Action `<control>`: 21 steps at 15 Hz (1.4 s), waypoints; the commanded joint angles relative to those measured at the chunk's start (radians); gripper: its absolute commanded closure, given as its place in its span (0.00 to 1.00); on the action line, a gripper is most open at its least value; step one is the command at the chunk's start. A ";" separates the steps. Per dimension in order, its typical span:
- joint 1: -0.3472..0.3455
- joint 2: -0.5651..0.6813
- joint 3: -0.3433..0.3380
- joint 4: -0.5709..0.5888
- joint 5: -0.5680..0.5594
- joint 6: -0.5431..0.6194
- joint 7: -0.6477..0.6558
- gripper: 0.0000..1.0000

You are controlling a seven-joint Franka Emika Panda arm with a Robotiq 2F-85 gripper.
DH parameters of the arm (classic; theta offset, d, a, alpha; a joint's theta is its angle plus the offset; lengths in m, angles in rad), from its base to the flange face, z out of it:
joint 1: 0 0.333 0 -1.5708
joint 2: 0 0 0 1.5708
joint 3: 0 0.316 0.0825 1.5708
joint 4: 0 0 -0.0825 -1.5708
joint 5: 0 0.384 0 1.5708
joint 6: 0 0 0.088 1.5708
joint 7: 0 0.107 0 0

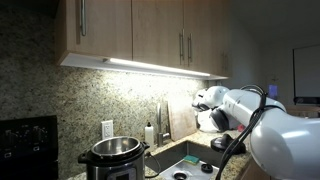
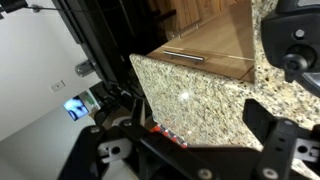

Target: Remove the lid from the top of the electric cooker

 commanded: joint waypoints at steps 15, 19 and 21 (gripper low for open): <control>-0.296 -0.235 0.193 -0.021 0.294 -0.111 0.094 0.00; -0.339 -0.258 0.236 -0.013 0.340 -0.069 0.077 0.00; -0.323 -0.248 0.210 -0.025 0.297 -0.075 0.055 0.00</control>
